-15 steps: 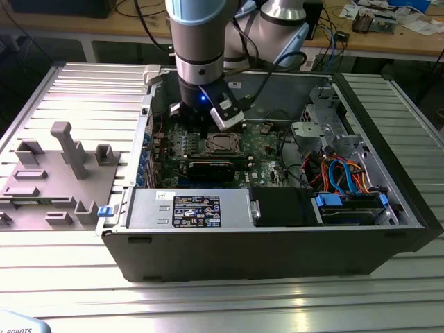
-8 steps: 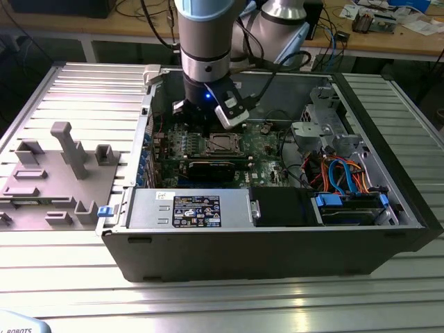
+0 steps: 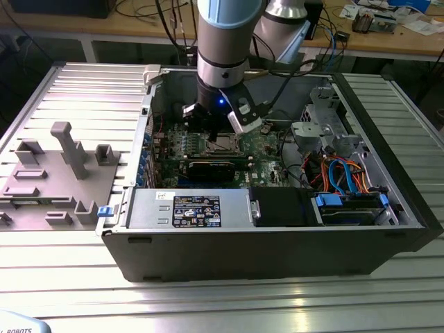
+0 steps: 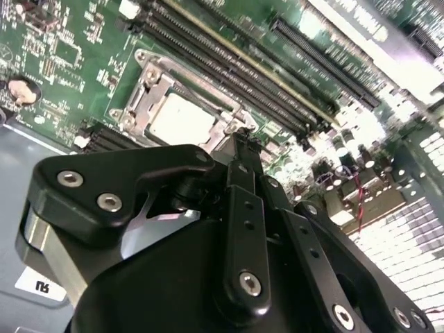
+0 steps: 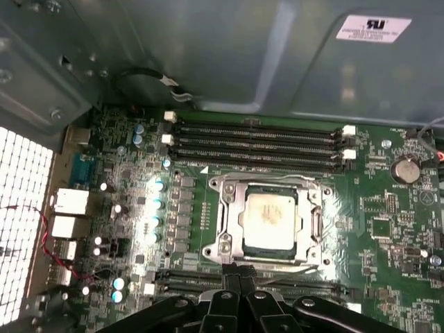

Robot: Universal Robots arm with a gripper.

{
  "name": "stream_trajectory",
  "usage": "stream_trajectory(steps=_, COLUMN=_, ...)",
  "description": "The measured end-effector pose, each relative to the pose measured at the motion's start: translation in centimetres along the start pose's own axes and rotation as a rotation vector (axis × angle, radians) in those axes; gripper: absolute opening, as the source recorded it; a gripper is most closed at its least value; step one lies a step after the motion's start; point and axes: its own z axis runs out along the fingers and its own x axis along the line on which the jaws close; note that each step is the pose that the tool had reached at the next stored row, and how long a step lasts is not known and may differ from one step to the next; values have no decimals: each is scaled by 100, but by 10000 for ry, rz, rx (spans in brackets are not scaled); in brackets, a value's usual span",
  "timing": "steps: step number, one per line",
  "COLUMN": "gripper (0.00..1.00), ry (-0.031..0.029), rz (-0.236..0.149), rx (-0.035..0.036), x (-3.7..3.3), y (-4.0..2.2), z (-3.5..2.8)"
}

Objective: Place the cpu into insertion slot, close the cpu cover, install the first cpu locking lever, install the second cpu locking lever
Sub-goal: 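Install the second cpu locking lever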

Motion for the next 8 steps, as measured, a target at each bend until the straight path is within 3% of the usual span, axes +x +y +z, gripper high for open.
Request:
stream_trajectory(steps=3, gripper=11, ry=1, rz=1, rx=7, x=4, y=-38, z=-3)
stream_trajectory(steps=8, gripper=11, ry=0, rz=0, rx=10, x=103, y=-59, z=132)
